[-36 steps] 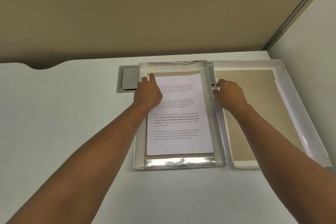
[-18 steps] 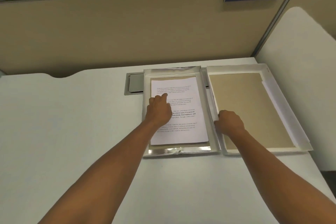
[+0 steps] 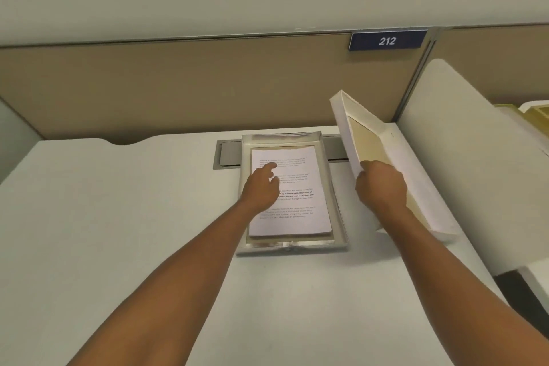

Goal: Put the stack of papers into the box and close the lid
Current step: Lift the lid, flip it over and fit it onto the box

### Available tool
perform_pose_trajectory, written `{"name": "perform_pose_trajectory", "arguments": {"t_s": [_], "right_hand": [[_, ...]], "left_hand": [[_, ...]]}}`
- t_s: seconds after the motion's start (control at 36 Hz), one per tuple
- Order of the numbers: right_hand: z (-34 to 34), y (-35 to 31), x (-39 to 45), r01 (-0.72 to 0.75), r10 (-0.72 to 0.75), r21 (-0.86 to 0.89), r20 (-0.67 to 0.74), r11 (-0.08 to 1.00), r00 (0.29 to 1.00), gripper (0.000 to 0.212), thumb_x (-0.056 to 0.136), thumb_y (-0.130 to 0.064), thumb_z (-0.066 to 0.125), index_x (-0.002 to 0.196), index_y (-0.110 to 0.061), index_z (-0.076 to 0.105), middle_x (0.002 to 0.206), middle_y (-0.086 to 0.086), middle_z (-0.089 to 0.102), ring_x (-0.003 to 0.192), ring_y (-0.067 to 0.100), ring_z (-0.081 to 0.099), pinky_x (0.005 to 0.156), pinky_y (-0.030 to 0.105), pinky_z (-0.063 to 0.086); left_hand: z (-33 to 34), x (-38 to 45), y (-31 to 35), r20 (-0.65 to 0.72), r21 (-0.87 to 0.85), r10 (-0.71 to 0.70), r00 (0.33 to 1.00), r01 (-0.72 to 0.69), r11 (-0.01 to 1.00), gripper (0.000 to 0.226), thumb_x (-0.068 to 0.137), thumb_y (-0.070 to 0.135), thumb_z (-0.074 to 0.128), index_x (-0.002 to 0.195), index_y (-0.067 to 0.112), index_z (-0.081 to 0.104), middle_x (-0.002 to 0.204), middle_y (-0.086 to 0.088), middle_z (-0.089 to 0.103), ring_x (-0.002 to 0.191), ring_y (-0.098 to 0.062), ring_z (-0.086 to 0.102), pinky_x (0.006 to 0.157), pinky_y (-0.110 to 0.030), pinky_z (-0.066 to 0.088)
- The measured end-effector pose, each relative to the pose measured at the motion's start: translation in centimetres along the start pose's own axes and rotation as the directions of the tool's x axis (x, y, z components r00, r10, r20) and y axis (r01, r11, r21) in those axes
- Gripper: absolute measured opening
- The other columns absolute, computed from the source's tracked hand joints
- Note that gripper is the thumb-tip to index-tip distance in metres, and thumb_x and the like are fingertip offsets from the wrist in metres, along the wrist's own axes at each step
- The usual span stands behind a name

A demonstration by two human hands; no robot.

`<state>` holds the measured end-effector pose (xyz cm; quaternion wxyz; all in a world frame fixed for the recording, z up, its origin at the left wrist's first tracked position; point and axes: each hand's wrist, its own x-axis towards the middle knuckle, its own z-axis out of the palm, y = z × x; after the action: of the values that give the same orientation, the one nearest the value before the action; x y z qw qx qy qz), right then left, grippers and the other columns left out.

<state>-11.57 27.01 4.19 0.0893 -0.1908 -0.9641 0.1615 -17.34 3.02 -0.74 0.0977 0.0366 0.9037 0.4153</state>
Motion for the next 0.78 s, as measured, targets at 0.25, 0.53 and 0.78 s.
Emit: {"name": "perform_pose_trajectory", "arguments": {"t_s": [0.25, 0.53, 0.78], "right_hand": [[-8.0, -3.6, -1.5, 0.259, -0.239, 0.082, -0.197, 0.962, 0.951, 0.027, 0.094, -0.025, 0.051, 0.106, -0.013, 0.072, 0.104, 0.011, 0.074, 0.085, 0.030, 0.066, 0.069, 0.030, 0.049], [-14.0, -7.7, -4.2, 0.289, -0.279, 0.731, -0.140, 0.618, 0.950, 0.031, 0.093, -0.027, 0.061, 0.122, -0.020, 0.070, 0.103, -0.006, 0.074, 0.078, 0.012, 0.070, 0.068, 0.025, 0.057], [-12.0, -6.2, -2.2, -0.027, -0.315, 0.994, 0.060, 0.109, 0.947, 0.021, 0.093, -0.023, 0.063, 0.111, -0.020, 0.073, 0.097, 0.003, 0.076, 0.077, 0.017, 0.072, 0.065, 0.032, 0.059]], "left_hand": [[-1.3, -2.7, 0.6, -0.023, -0.215, -0.060, 0.998, 0.054, 0.975, 0.042, 0.104, 0.025, 0.040, 0.144, 0.024, 0.050, 0.153, 0.000, 0.047, 0.140, -0.025, 0.043, 0.112, -0.037, 0.038], [-2.1, -5.2, 0.3, 0.296, -0.635, -0.192, 0.936, 0.343, 0.692, 0.058, 0.100, 0.051, 0.041, 0.149, 0.021, 0.038, 0.149, -0.004, 0.047, 0.131, -0.028, 0.048, 0.098, -0.037, 0.046], [-5.0, -5.6, -1.5, 0.342, -0.829, -0.164, 0.925, 0.379, 0.412, 0.059, 0.097, 0.064, 0.028, 0.132, 0.028, 0.058, 0.127, -0.003, 0.067, 0.121, -0.025, 0.062, 0.102, -0.045, 0.050]]}}
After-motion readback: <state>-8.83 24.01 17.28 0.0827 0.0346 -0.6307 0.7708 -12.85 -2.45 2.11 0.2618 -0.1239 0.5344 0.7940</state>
